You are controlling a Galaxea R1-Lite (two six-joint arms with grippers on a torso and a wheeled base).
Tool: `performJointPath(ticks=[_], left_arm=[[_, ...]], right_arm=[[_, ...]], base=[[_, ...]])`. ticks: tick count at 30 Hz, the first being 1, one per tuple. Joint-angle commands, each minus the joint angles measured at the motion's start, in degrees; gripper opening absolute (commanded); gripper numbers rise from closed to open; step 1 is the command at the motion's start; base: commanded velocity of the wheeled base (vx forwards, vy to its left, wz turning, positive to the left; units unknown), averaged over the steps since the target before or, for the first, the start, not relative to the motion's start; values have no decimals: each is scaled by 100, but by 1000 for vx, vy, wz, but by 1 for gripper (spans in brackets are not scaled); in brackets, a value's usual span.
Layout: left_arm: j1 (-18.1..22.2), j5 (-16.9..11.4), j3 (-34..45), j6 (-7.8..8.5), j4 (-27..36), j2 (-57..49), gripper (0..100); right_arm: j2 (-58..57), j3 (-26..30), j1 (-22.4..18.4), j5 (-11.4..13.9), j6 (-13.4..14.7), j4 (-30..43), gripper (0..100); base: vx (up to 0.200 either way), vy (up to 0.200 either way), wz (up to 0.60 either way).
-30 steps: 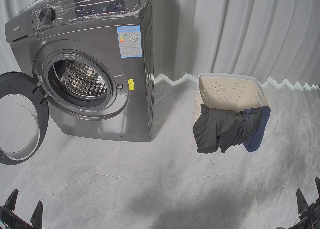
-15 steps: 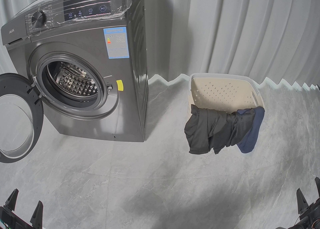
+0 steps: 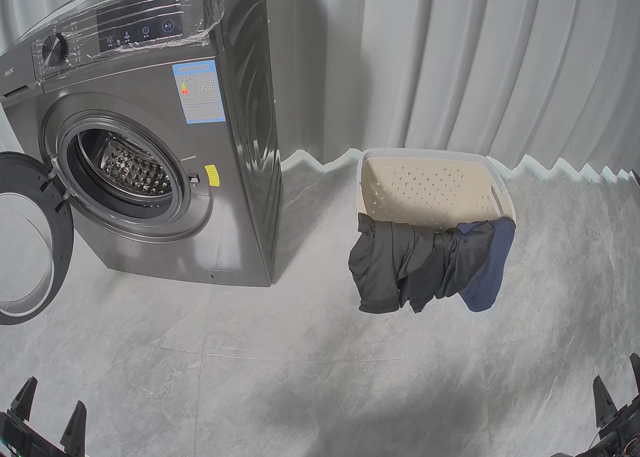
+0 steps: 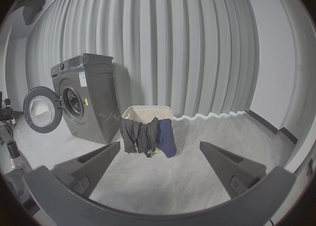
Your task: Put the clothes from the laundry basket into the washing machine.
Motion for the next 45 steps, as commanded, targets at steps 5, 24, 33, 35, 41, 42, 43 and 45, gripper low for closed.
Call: performJointPath(ticks=[5, 24, 33, 35, 41, 42, 43, 45], left_arm=[[3, 11, 75, -4, -1, -104, 100], [-6, 2, 75, -4, -1, -104, 100], [3, 11, 75, -4, -1, -104, 100], [3, 11, 75, -4, -1, -104, 100], [3, 11, 75, -4, -1, -104, 100], [3, 11, 75, -4, -1, -104, 100], [3, 11, 75, -4, -1, -104, 100], [3, 11, 75, -4, 8, -104, 100]], right_arm=[[-84, 92, 2, -1, 2, 0, 100], [-84, 92, 2, -1, 2, 0, 100], [-84, 92, 2, -1, 2, 0, 100], [-84, 92, 2, -1, 2, 0, 100], [-84, 92, 2, -1, 2, 0, 100], [-84, 92, 2, -1, 2, 0, 100], [-84, 92, 2, -1, 2, 0, 100], [-84, 92, 2, -1, 2, 0, 100]], base=[[120, 0, 0], [0, -126, 0], [0, -200, 0], [0, -200, 0], [0, -33, 0], [0, 0, 0], [0, 0, 0], [0, 0, 0]])
